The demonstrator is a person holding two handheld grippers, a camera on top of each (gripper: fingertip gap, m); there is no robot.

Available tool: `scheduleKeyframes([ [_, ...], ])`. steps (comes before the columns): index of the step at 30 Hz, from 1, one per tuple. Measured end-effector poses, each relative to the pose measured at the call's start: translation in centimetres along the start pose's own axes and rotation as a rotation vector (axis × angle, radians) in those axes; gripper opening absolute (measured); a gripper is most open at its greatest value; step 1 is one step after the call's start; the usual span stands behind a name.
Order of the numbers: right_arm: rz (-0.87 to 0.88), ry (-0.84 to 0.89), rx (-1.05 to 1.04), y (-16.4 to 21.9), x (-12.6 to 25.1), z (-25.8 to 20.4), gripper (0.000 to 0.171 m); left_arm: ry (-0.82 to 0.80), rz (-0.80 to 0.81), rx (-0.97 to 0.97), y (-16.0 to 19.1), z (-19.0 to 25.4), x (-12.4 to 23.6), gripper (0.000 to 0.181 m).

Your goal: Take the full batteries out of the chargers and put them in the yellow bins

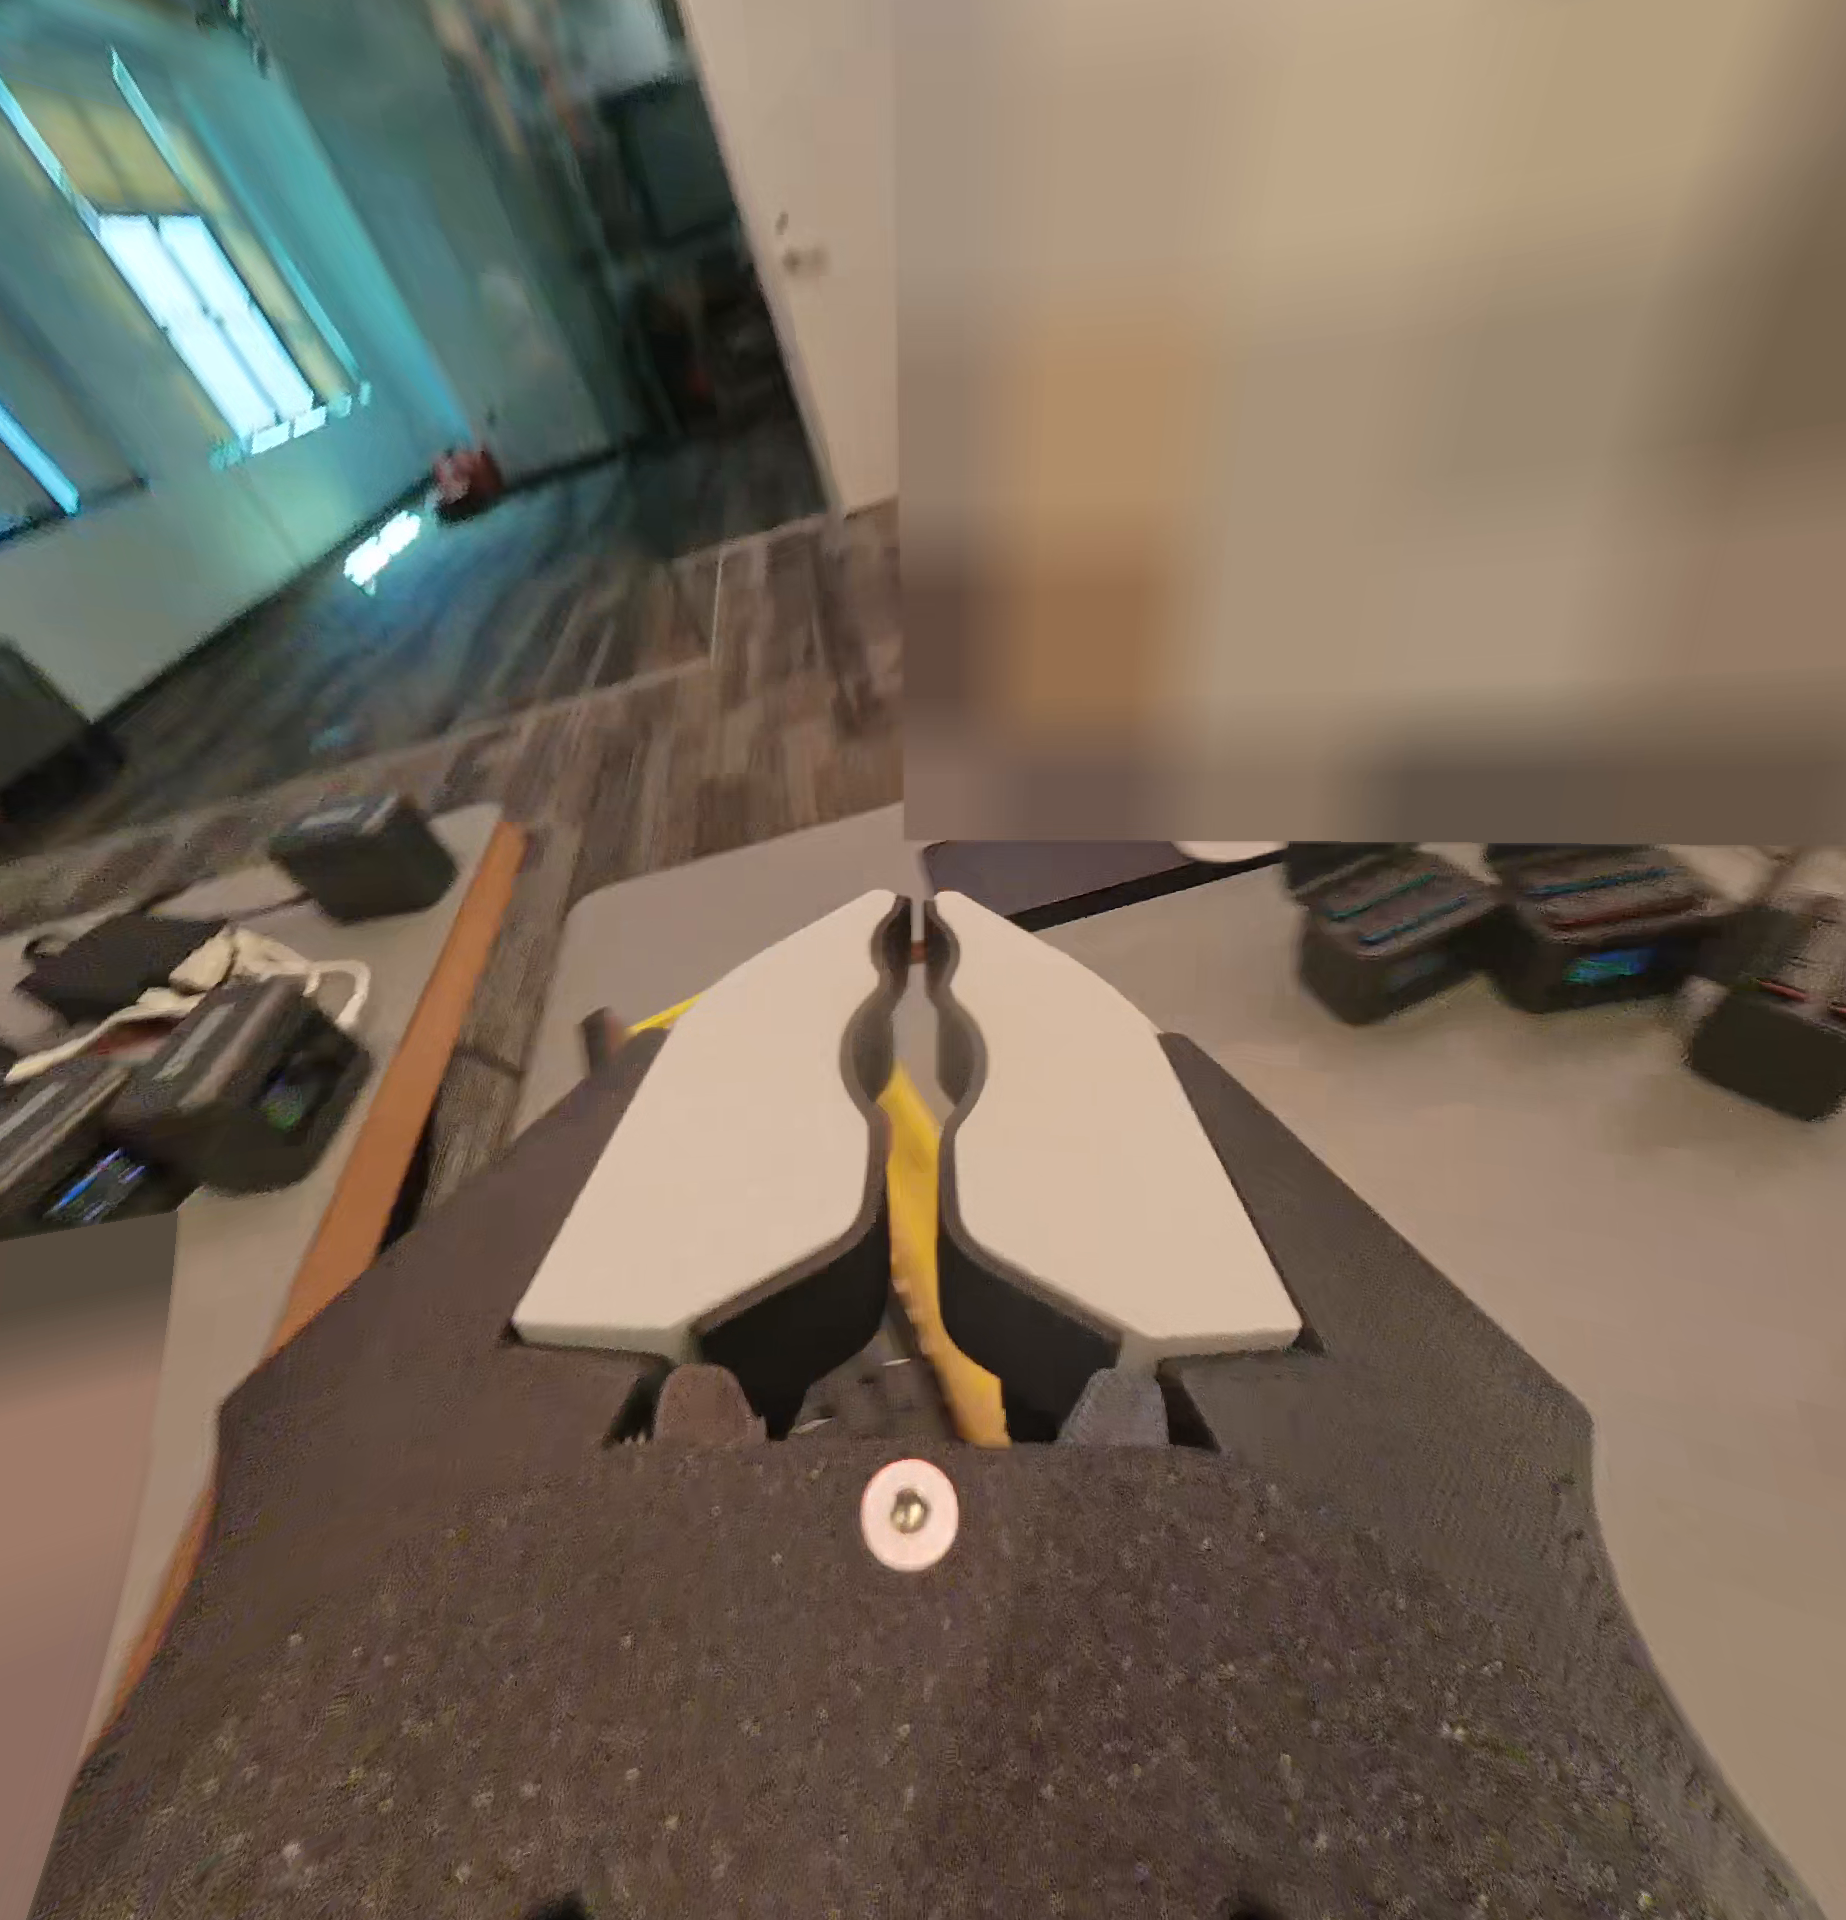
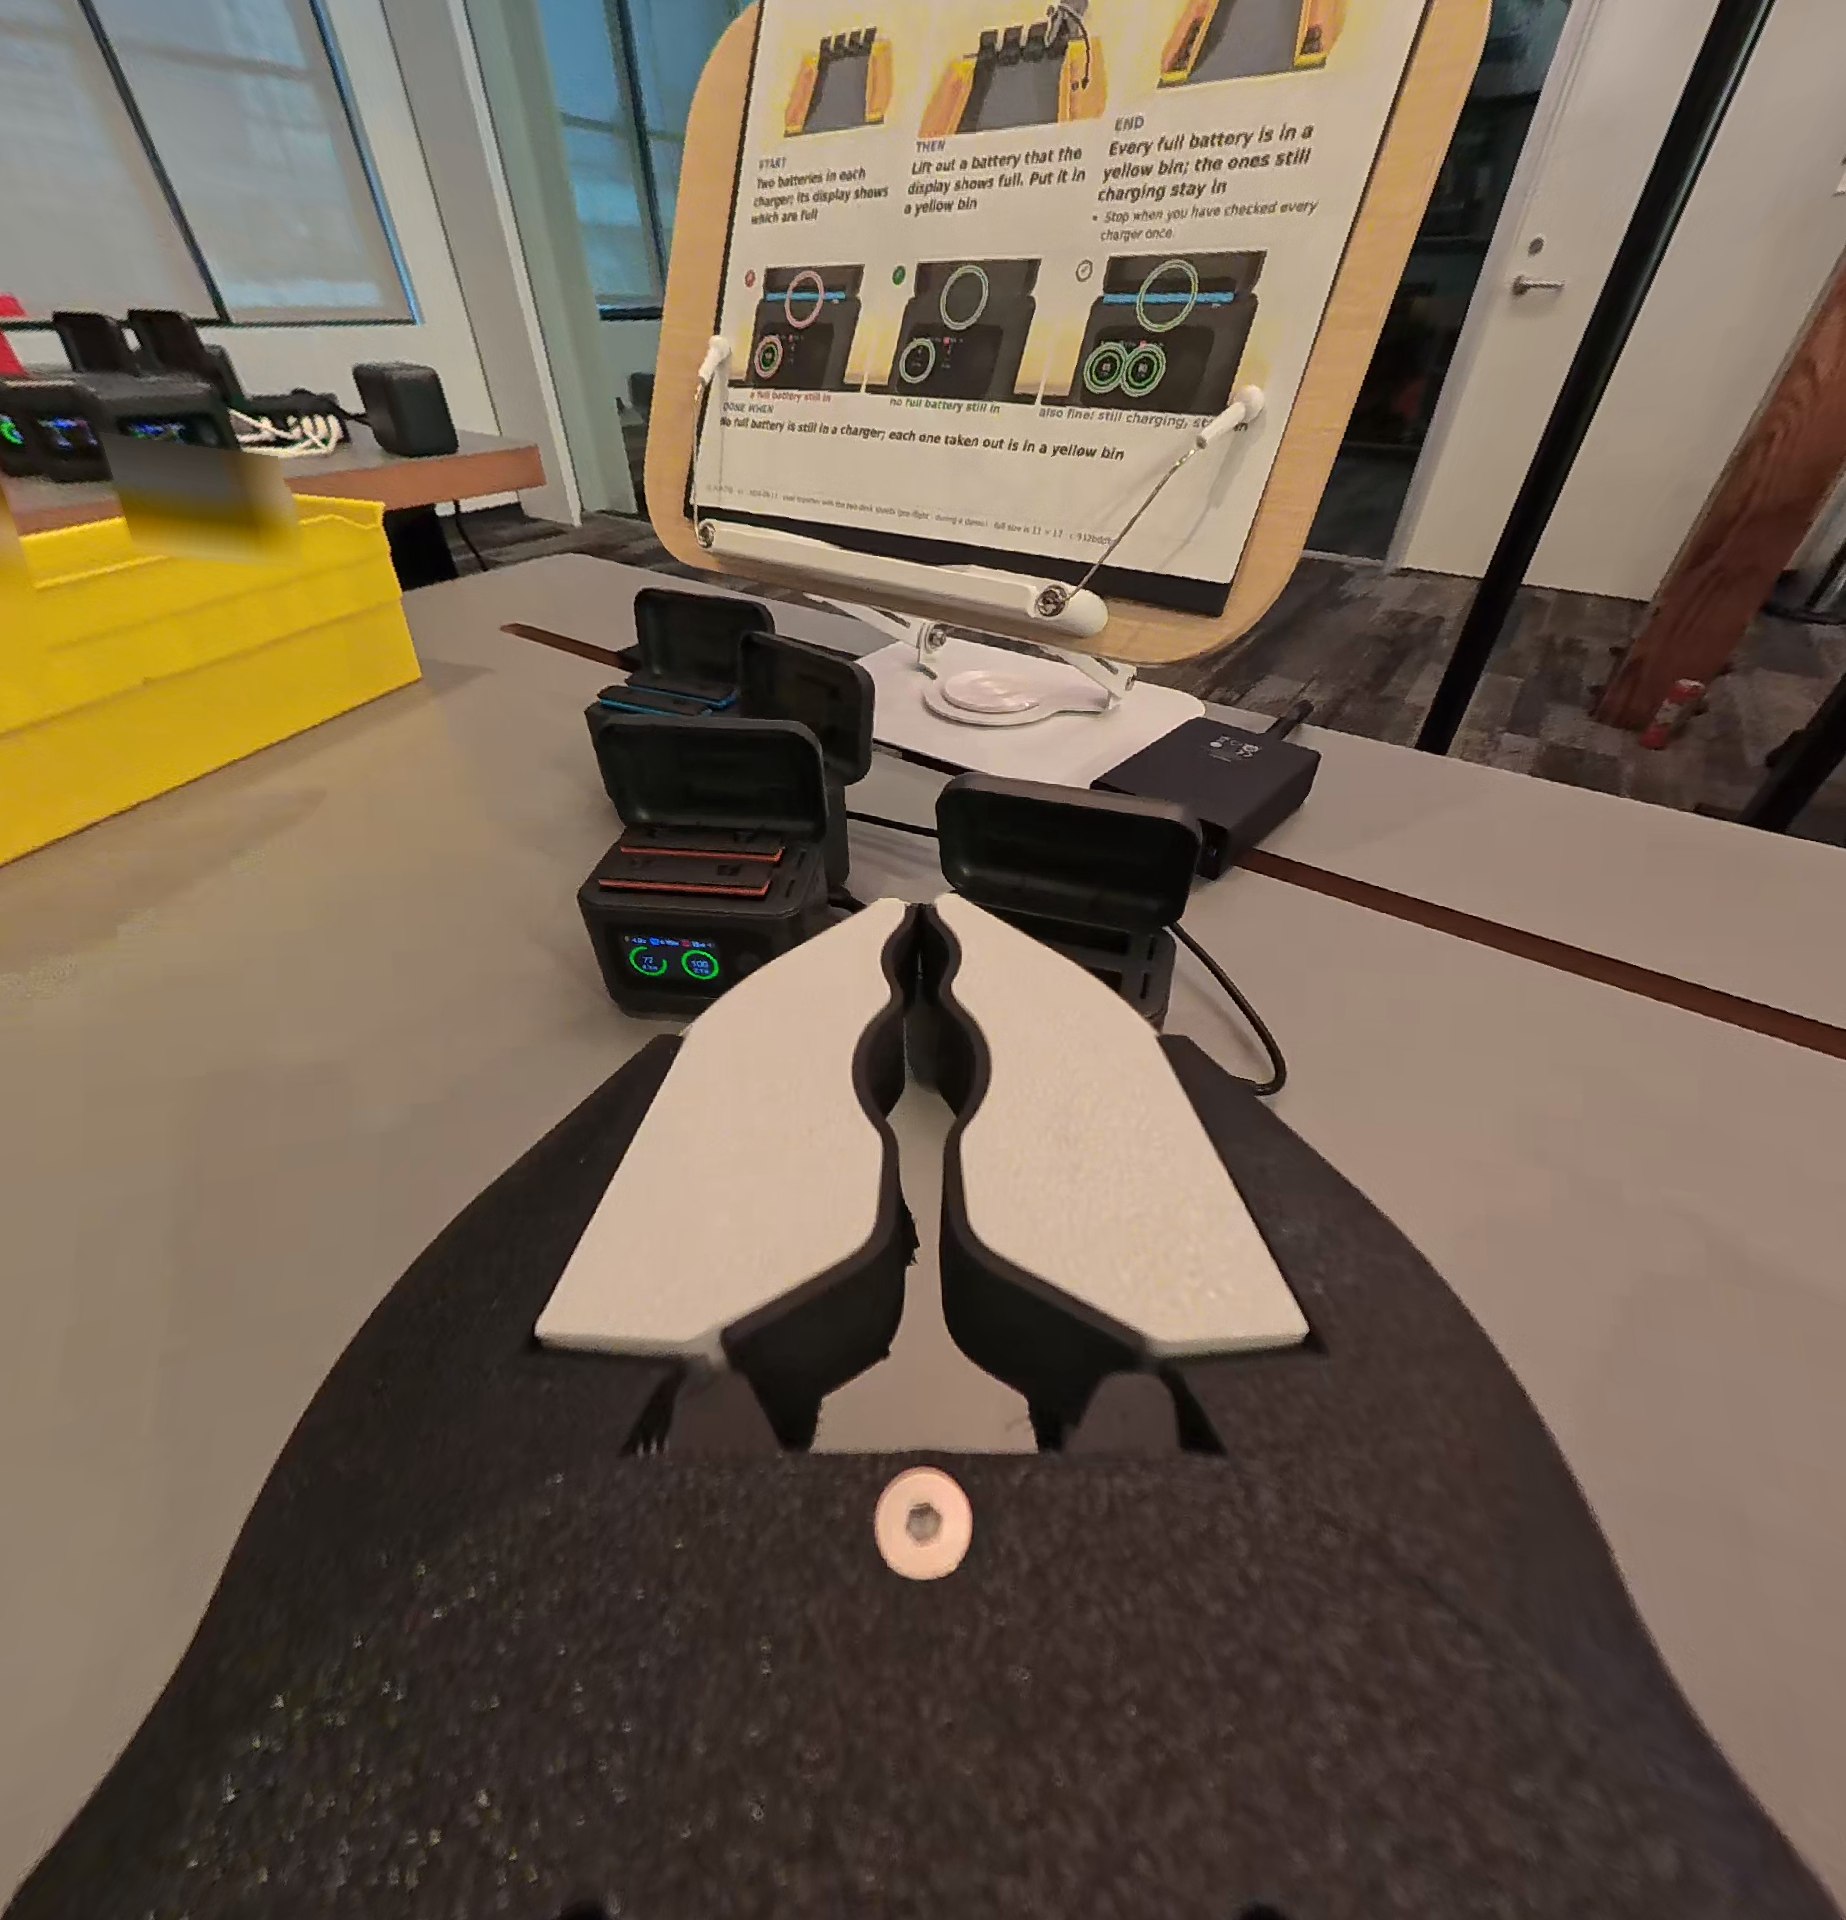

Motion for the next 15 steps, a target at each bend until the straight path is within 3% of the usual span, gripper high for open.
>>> scheduleKeyframes([
  [4,-0.020,-0.026,0.006,0.1,-0.2,-0.3,0.000,-0.059,-0.238,0.100,0.6,-7.3,-4.2,0.027],
  [9,-0.056,-0.043,0.031,0.5,-0.5,-0.6,0.000,-0.102,-0.505,0.184,3.6,-12.0,-10.4,0.041],
  [15,-0.083,-0.055,0.037,0.9,-0.7,-0.8,0.000,-0.085,-0.703,0.325,5.9,-13.9,-15.0,0.036],
])
Point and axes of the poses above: each gripper's, where its closed fingertips meet, x back along the fingers, y out of its underside, z = x × y across the jaws, the point moved 9 cm from there along x, back along the fingers, and after that the axes turned 6 degrees about -z, right-handed, at the moved point
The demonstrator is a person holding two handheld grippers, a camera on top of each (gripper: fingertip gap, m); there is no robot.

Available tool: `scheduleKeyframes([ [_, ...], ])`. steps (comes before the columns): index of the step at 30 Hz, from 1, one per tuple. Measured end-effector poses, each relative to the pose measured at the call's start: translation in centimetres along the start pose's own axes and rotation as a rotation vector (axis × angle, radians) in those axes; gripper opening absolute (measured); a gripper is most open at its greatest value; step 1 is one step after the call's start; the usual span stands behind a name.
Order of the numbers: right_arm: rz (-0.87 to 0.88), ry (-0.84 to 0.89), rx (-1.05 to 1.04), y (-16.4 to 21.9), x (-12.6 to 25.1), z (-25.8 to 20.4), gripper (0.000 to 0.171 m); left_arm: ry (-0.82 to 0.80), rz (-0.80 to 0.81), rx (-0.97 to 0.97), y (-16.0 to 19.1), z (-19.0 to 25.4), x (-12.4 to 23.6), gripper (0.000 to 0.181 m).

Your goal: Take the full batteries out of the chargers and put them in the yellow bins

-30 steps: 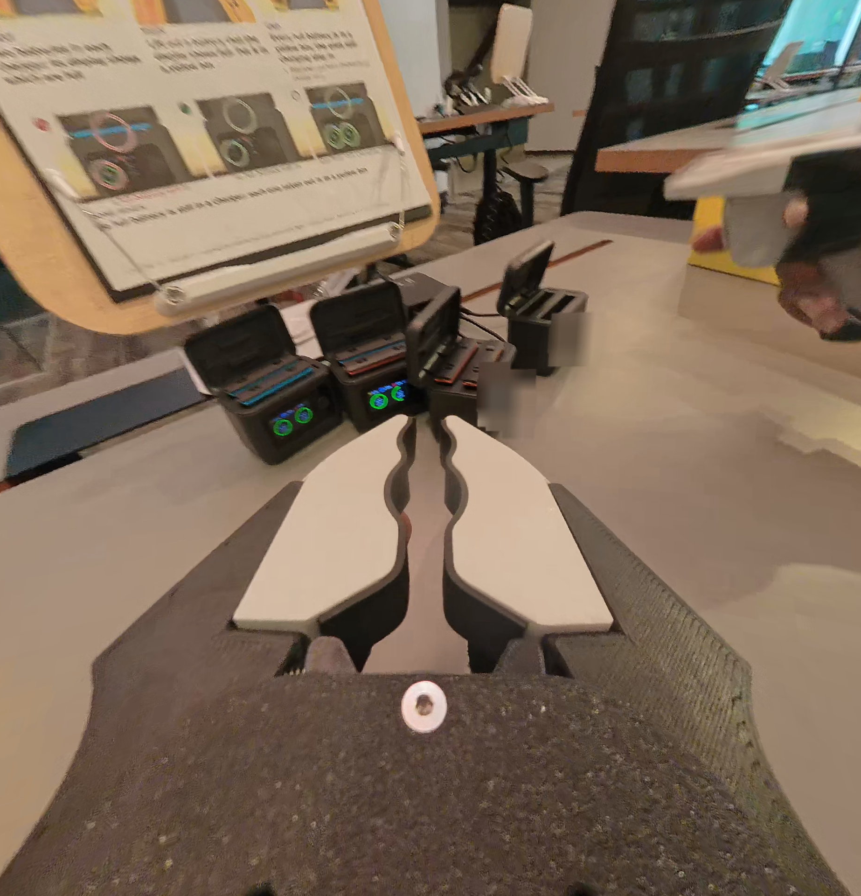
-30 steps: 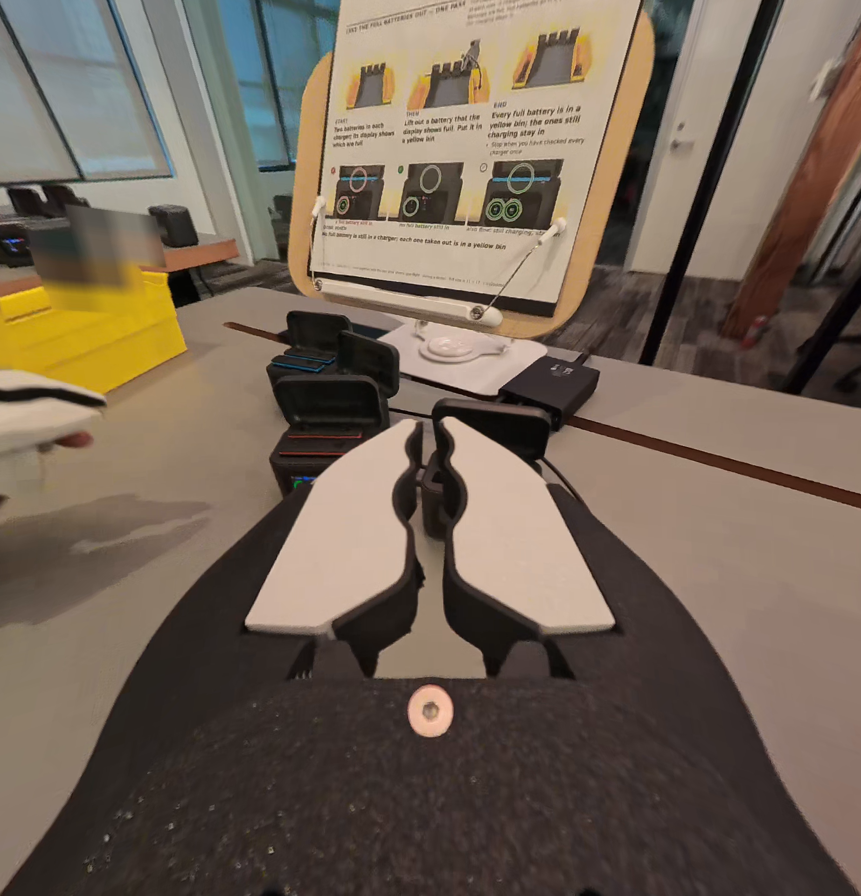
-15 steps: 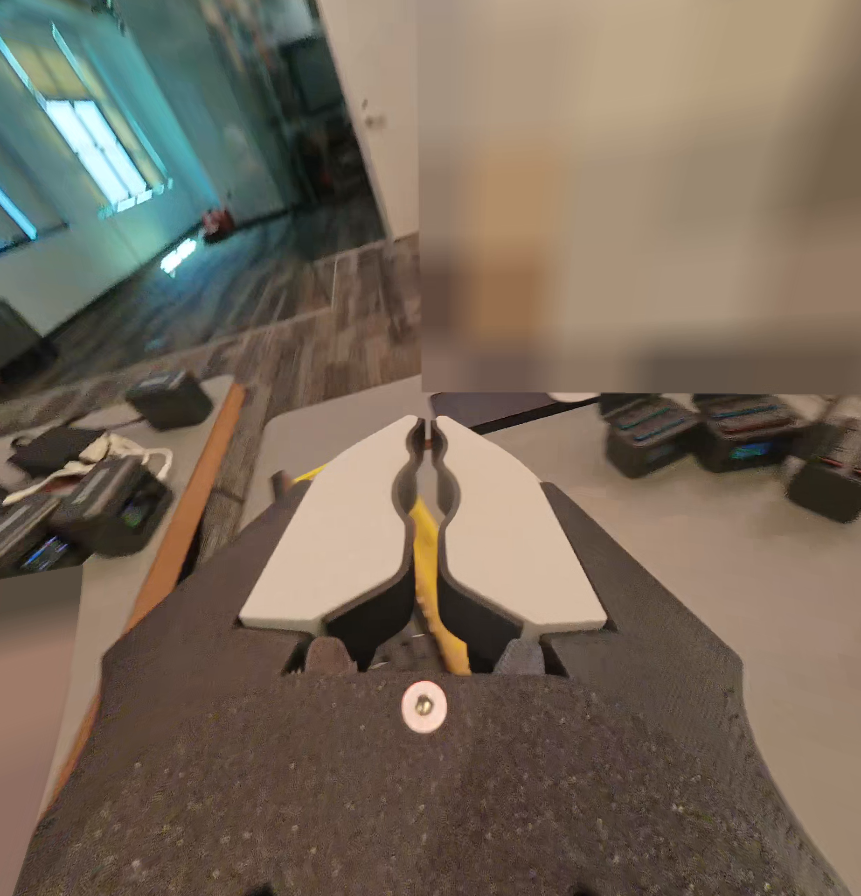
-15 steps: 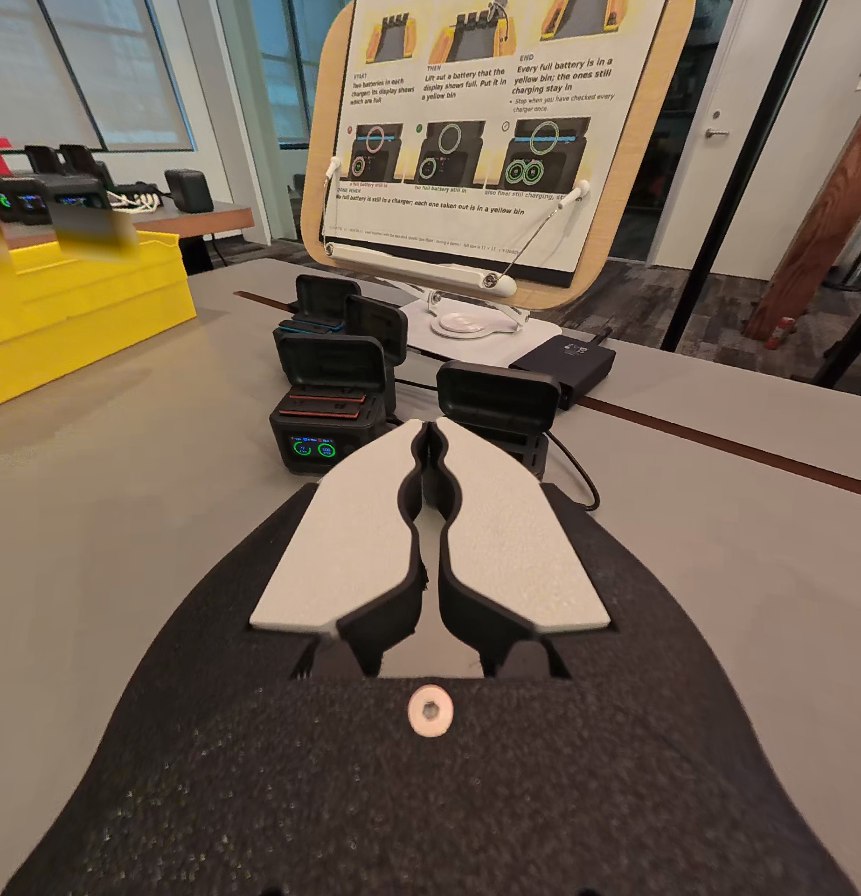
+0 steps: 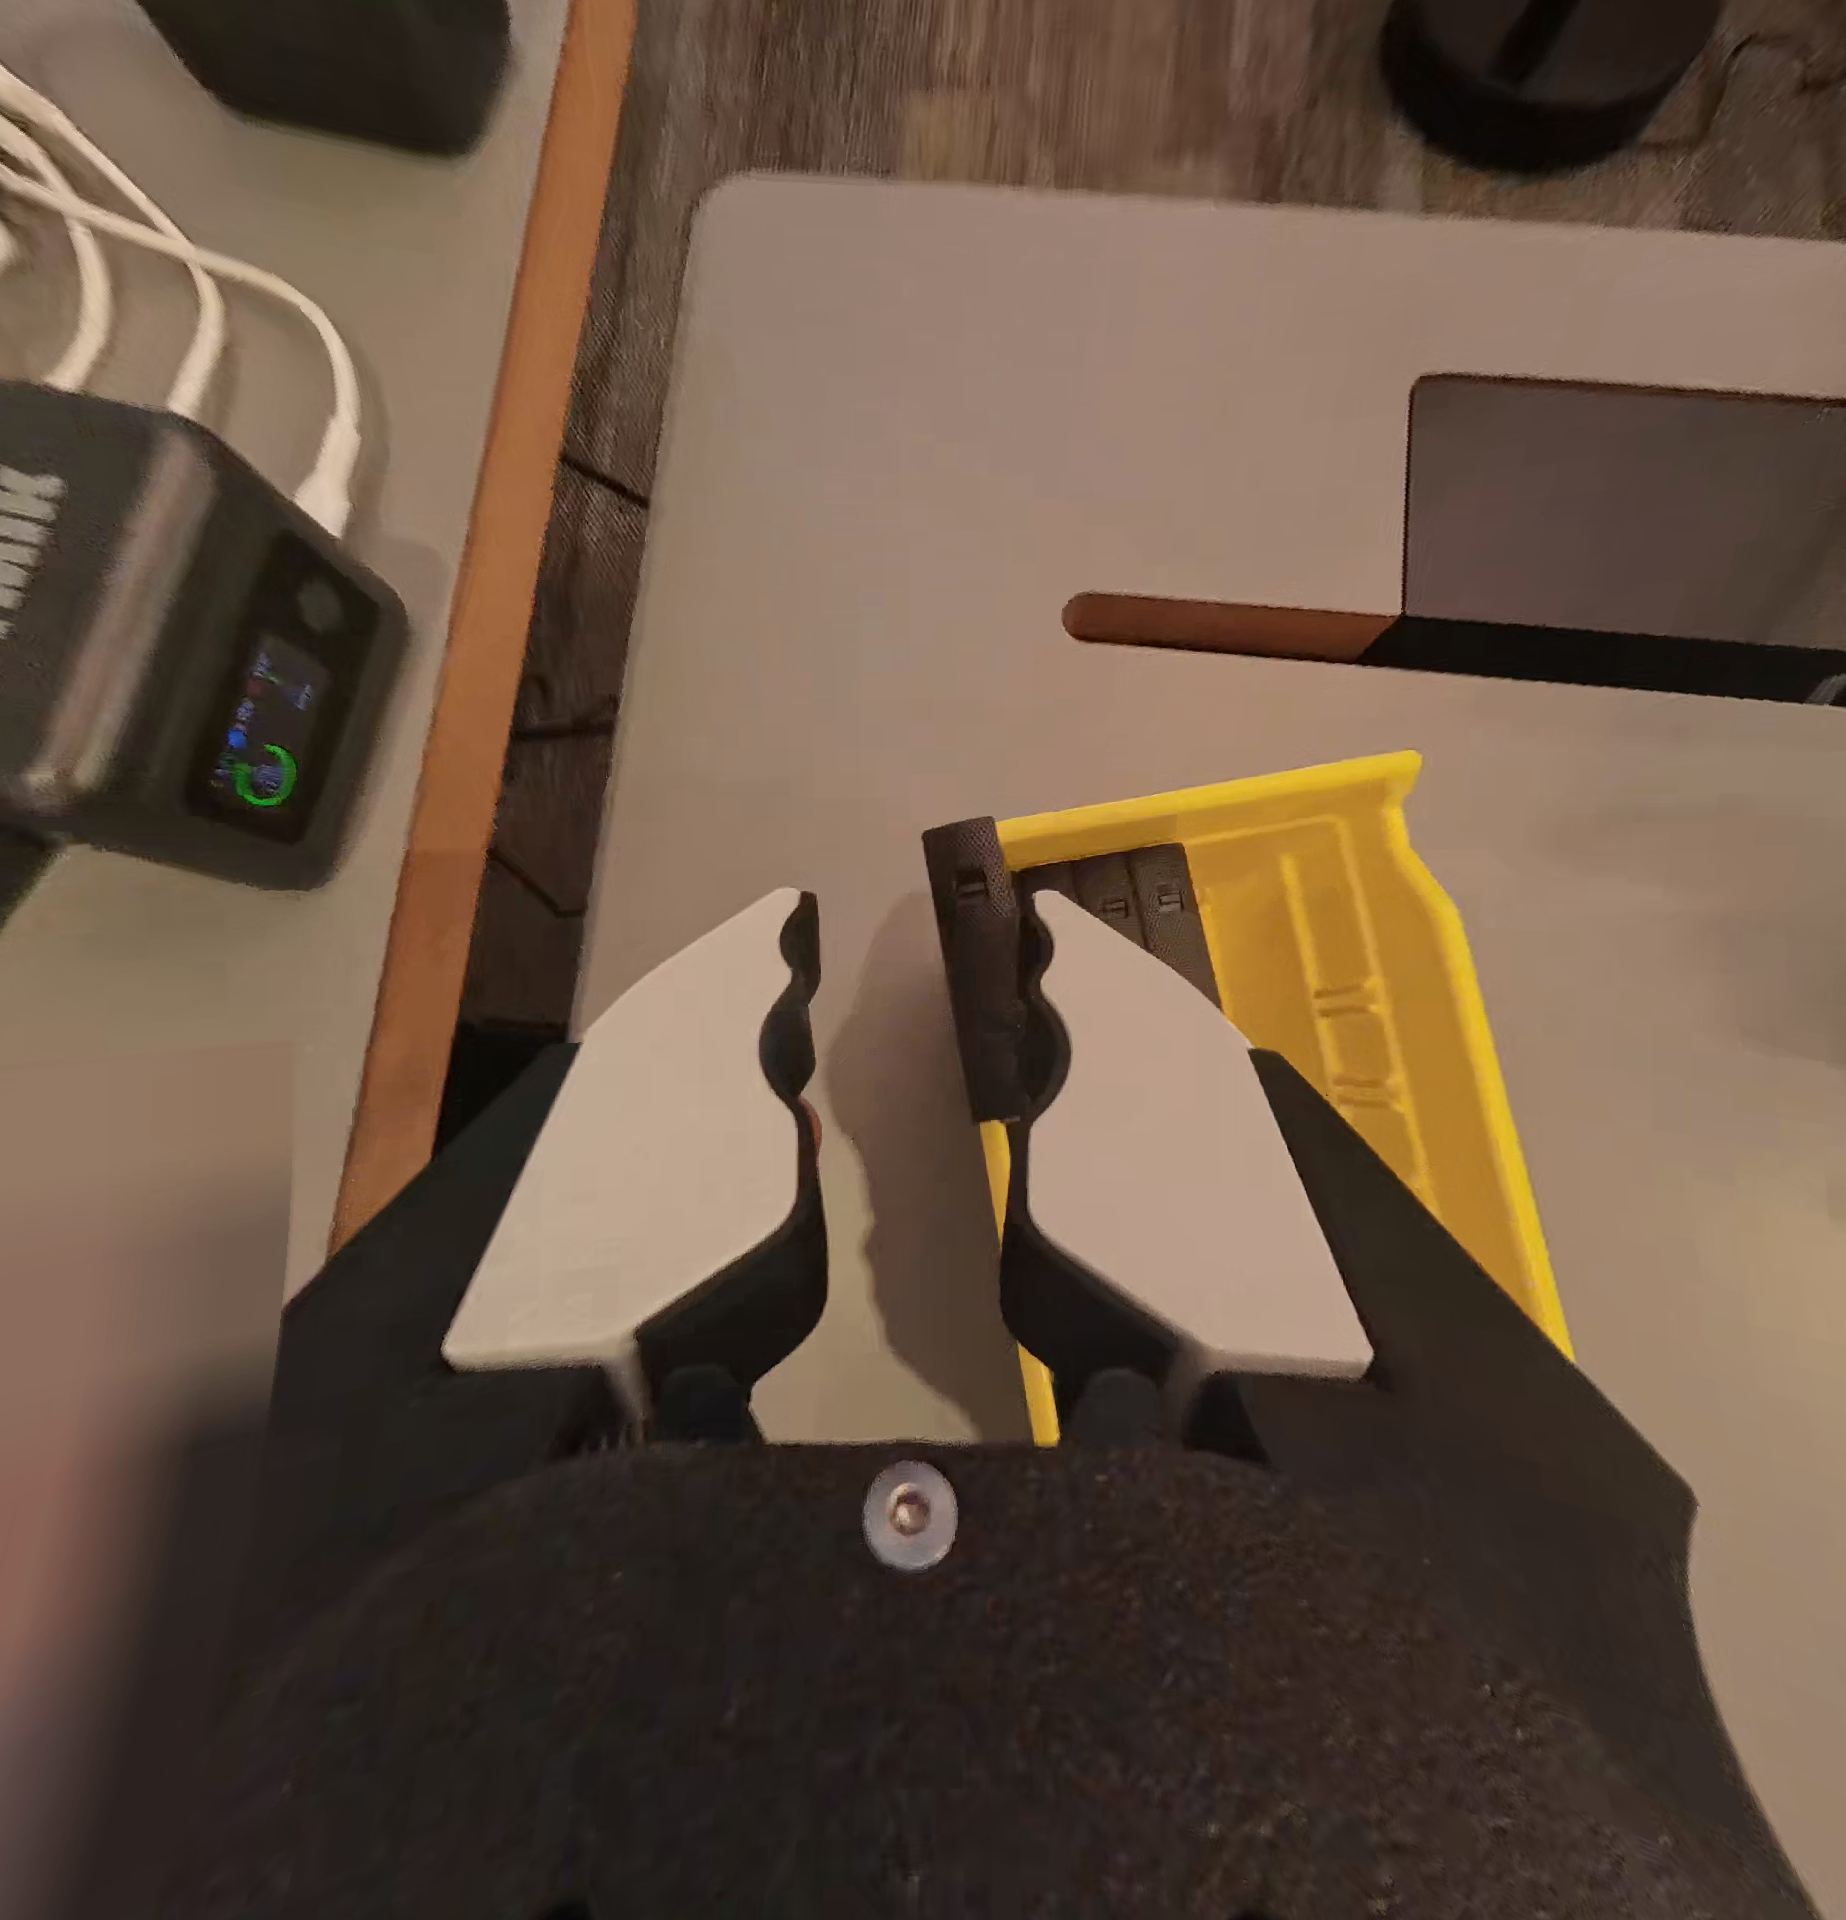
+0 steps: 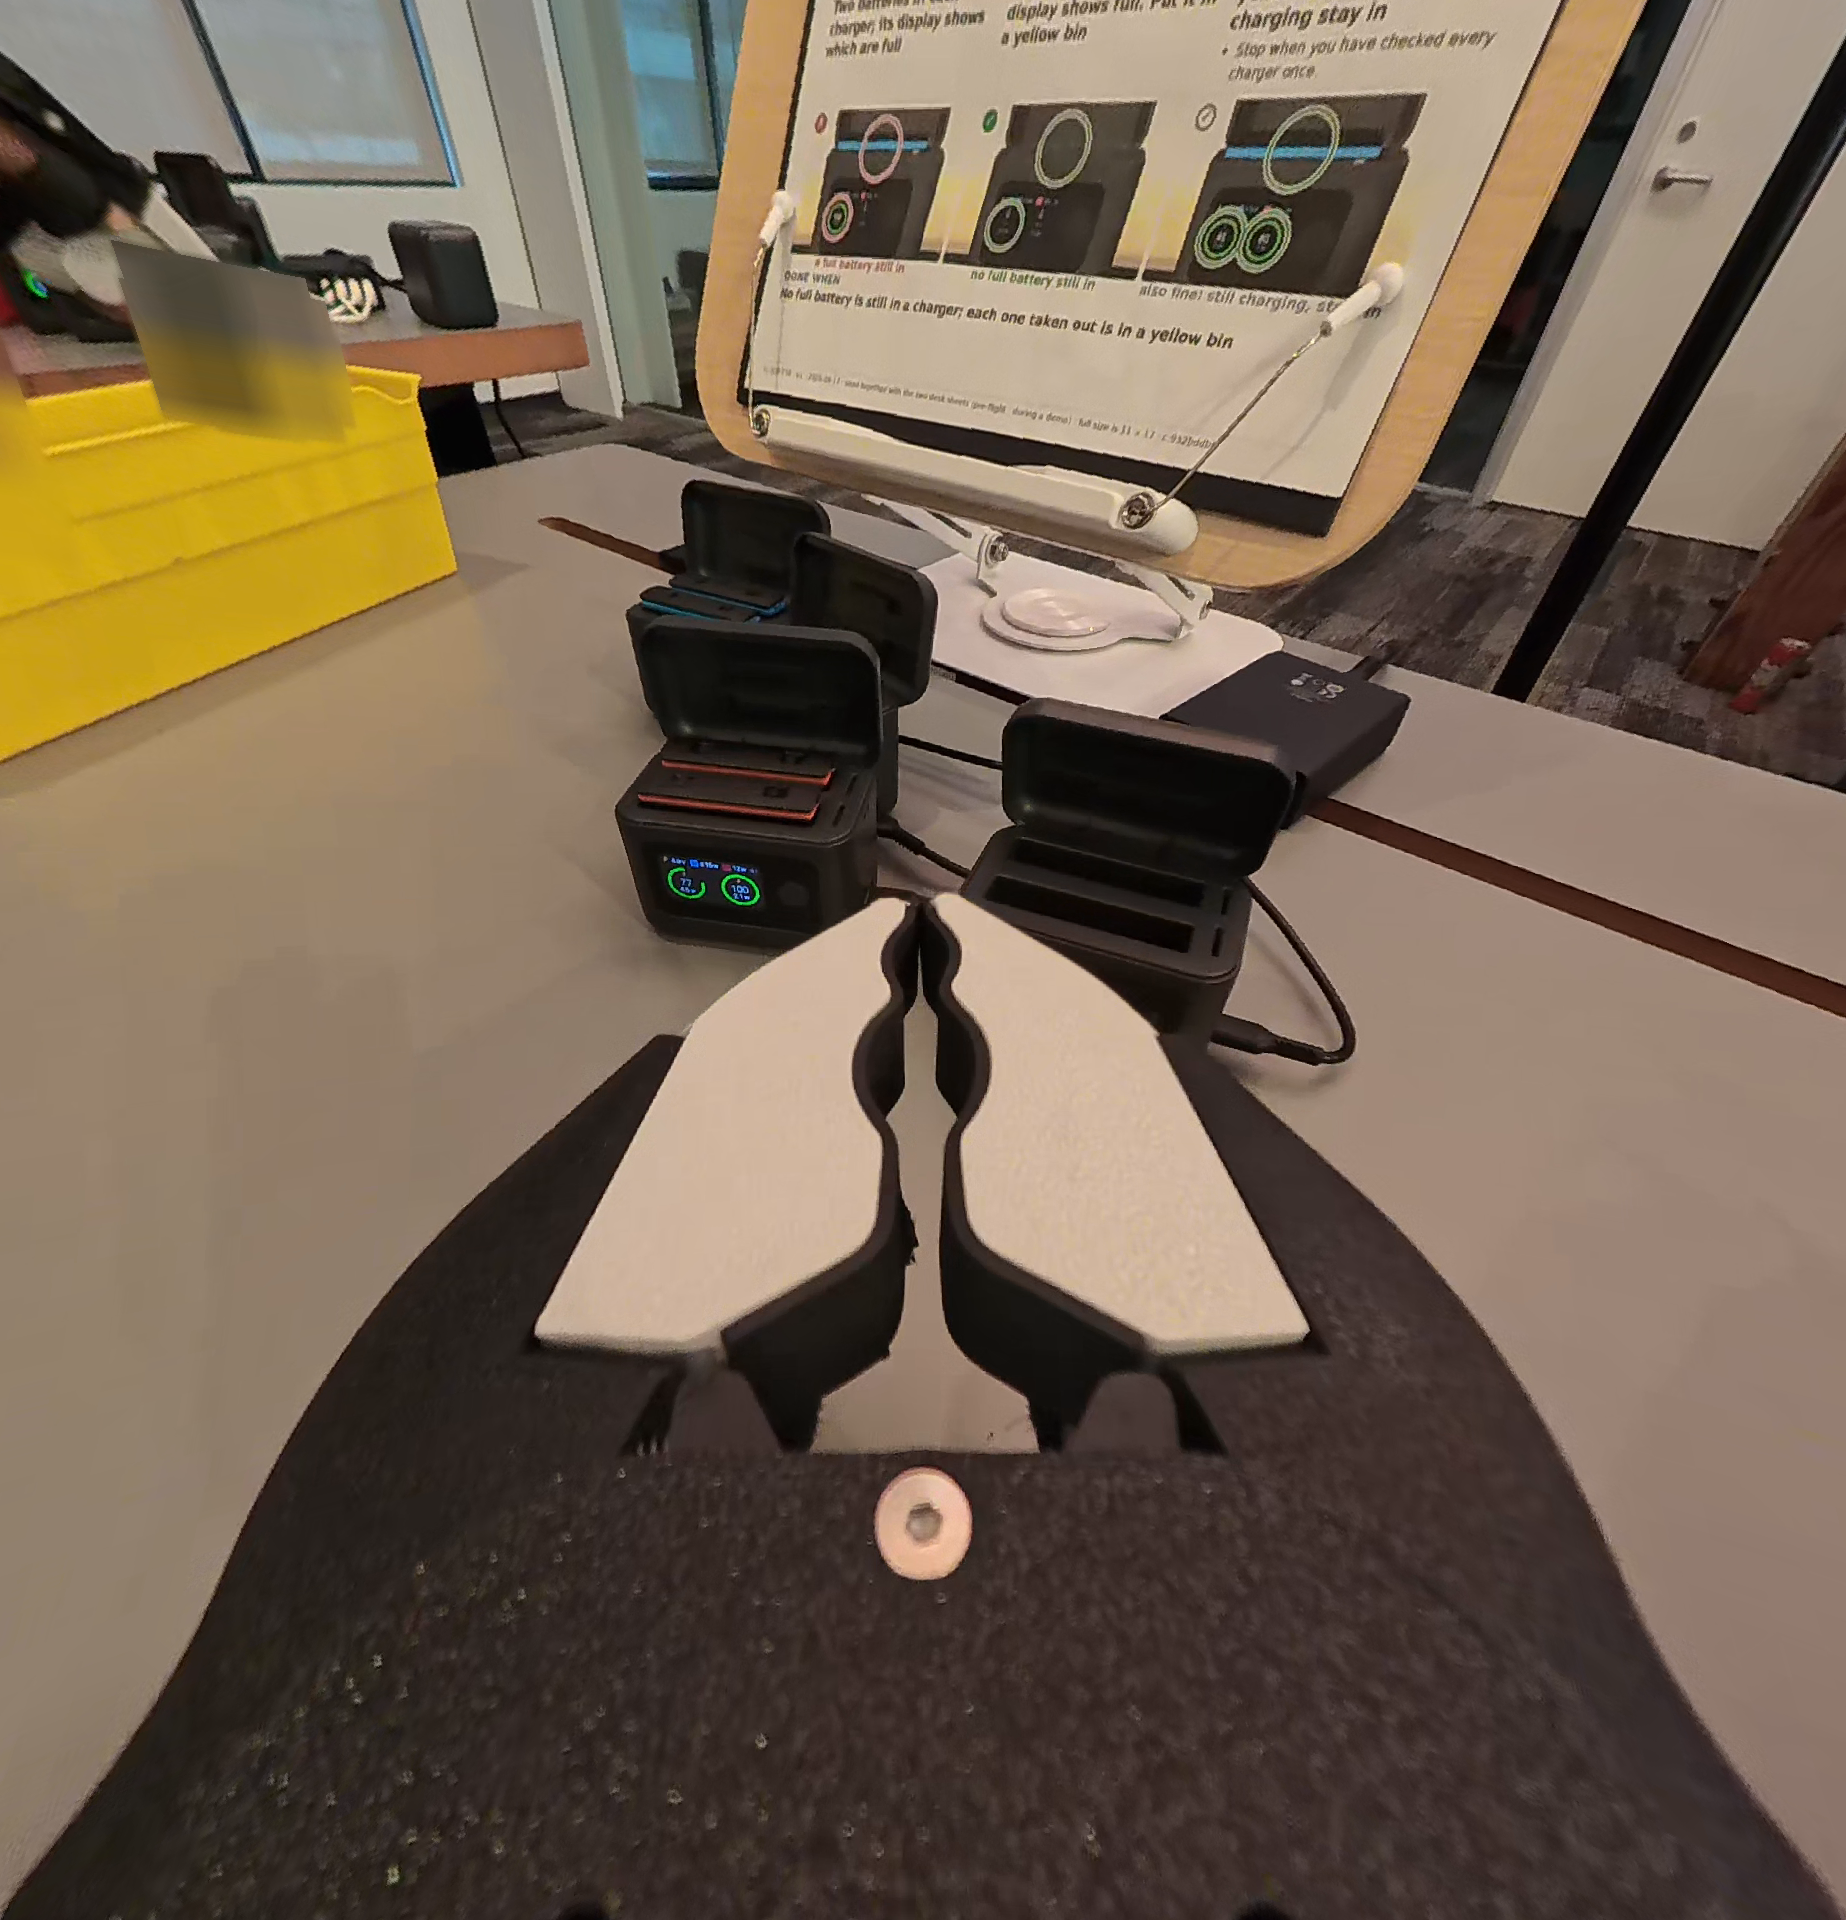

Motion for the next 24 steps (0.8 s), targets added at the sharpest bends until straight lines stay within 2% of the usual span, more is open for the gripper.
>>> scheduleKeyframes([
  [4,-0.009,-0.007,0.005,0.0,0.0,0.0,0.000,0.042,-0.094,0.013,0.1,0.5,-1.4,0.018],
  [7,-0.017,-0.023,0.002,0.1,-0.2,-0.1,0.000,0.037,-0.124,-0.047,0.3,1.4,-1.3,0.016],
  [9,-0.017,-0.026,0.011,0.0,-0.3,-0.3,0.000,-0.012,-0.097,-0.118,0.2,2.1,-0.6,0.016],
  [11,-0.009,-0.034,0.026,-0.2,-0.2,-0.5,0.000,0.019,-0.016,-0.223,0.0,3.8,0.9,0.016],
  [14,0.033,-0.088,0.069,-0.7,0.0,-1.4,0.000,0.192,0.123,-0.413,0.8,9.1,4.4,0.015],
  [16,0.067,-0.170,0.105,-1.2,0.1,-2.5,0.000,0.305,0.182,-0.571,2.8,13.8,6.8,0.015],
  [20,0.080,-0.358,0.163,-1.6,0.0,-5.2,0.005,0.549,0.258,-0.874,9.2,24.0,10.6,0.015],
  [24,0.045,-0.542,0.181,-1.7,-0.3,-7.8,0.027,0.746,0.279,-1.085,15.8,31.9,12.3,0.015],
])
Point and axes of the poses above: each gripper's, where its closed fingertips meet, x back along the fingers, y out of its underside, z = x × y across the jaws, the point moved 9 cm from there along x, back along the fingers, and after that the axes turned 6 degrees about -z, right-handed, at the moved point
